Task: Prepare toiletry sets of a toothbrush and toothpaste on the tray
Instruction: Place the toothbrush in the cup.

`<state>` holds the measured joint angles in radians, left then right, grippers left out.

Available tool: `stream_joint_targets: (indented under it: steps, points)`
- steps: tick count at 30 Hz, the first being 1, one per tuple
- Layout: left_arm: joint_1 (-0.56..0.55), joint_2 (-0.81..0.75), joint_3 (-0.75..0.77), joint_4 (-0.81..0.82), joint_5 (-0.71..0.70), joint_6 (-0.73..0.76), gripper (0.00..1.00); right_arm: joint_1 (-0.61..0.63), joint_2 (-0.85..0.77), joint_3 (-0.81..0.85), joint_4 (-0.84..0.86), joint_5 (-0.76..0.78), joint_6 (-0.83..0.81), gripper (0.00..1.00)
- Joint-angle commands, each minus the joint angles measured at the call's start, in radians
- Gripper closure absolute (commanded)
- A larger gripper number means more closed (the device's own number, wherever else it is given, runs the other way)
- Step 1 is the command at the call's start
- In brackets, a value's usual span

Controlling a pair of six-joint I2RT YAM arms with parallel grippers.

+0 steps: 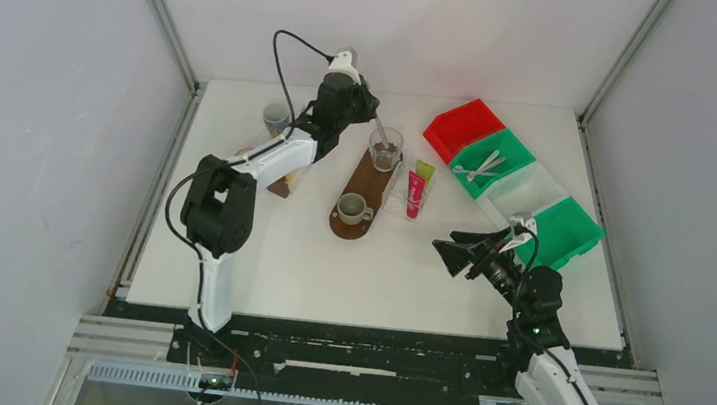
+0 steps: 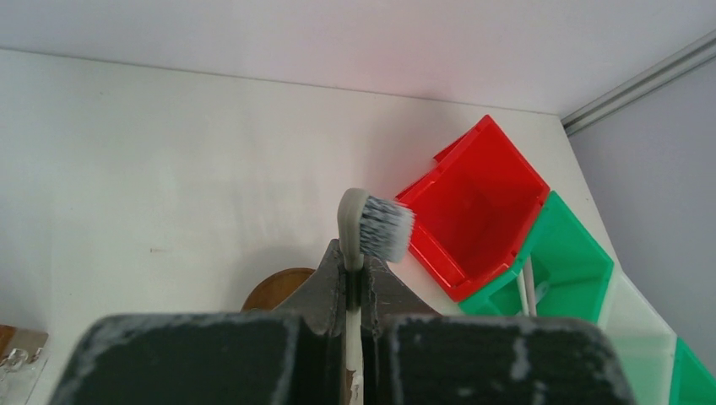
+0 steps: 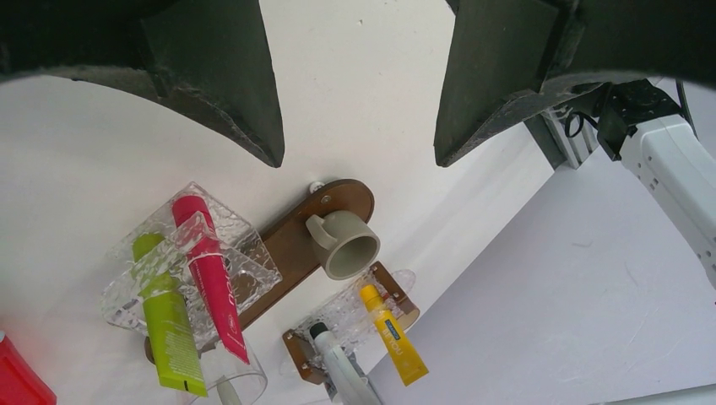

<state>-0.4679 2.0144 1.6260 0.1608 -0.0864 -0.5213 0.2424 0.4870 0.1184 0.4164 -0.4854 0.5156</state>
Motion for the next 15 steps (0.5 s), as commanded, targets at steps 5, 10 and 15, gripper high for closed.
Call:
stream_joint_targets:
  steps: [5, 10, 15]
  points:
    - [0.001, 0.029, 0.070, 0.019, -0.016, -0.020, 1.00, -0.009, -0.007, -0.006, 0.032, -0.013, 0.010, 0.26]
    - [-0.004, 0.037, 0.064, 0.025, -0.018, -0.017, 1.00, -0.011, -0.008, -0.006, 0.032, -0.012, 0.012, 0.26]
    - [-0.010, 0.044, 0.058, 0.029, -0.016, -0.019, 1.00, -0.012, -0.007, -0.007, 0.032, -0.012, 0.011, 0.26]
